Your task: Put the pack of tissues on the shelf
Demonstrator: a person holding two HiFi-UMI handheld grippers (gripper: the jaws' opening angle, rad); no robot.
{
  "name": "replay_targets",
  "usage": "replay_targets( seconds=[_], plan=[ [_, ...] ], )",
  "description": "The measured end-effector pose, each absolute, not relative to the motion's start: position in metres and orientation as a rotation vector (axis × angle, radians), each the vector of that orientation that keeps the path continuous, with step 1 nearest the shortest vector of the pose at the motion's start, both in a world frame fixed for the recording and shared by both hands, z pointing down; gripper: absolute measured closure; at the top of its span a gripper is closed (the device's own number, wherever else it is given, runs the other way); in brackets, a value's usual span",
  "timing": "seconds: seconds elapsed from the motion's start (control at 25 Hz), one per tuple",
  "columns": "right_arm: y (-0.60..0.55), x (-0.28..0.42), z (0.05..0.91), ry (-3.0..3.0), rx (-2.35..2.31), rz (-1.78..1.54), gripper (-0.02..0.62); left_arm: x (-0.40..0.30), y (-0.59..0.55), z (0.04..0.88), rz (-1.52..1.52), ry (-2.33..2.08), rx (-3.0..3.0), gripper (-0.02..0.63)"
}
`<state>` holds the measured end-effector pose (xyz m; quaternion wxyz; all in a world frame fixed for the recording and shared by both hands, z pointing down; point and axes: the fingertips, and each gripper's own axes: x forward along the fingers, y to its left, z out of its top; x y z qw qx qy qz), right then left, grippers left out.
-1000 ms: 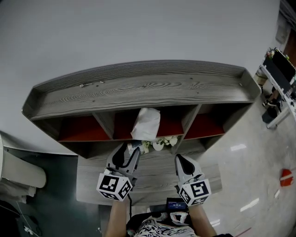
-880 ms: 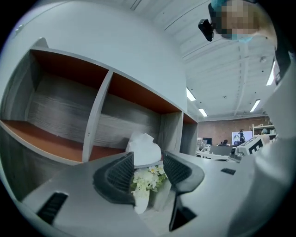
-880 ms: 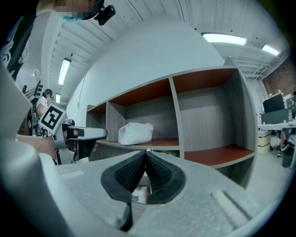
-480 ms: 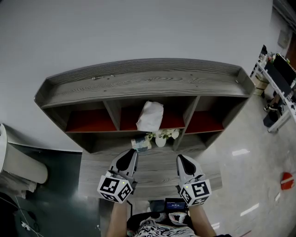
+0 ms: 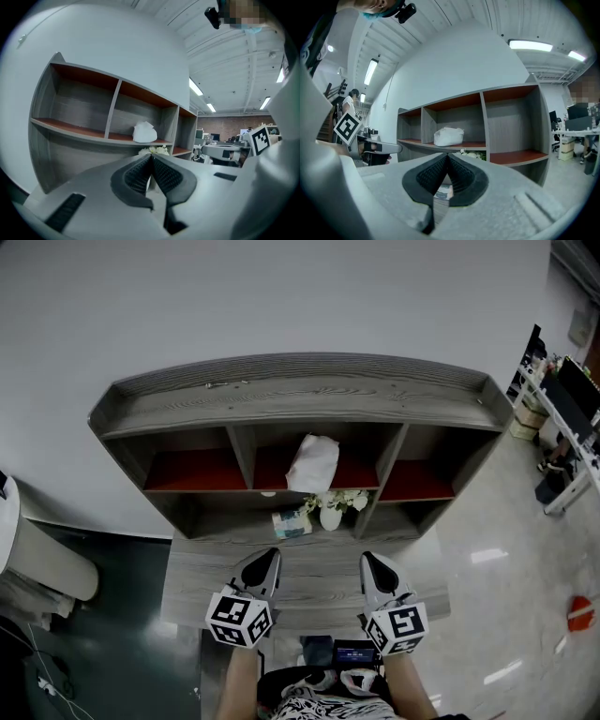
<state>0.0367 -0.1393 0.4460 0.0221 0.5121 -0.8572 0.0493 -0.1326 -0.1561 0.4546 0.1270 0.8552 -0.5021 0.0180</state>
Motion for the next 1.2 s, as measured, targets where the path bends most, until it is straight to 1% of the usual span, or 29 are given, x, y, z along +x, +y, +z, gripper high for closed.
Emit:
replay_targets(
  seconds=[0.16, 0.52, 1.04, 1.2],
  plan=[
    [-0.133, 0.038, 0.449, -2.653, 1.587, 0.173, 0.591, -0.128, -0.146, 0.461, 0.034, -1.405, 2.485, 0.600],
    [-0.125, 0.042, 0.453, -2.648, 1.587, 0.178, 0.592, -0.125, -0.139, 0.461, 0.050, -1.433, 2.494, 0.598],
    [-0.119, 0.046, 0.455, -2.623, 1.592, 0.160, 0.592, -0.122, -0.136, 0.452, -0.005, -1.435, 2.514, 0.598],
    [-0.118, 0.047, 0.454, -2.622, 1.592, 0.158, 0.591, -0.119, -0.133, 0.453, 0.041, -1.446, 2.542, 0.598]
  ],
)
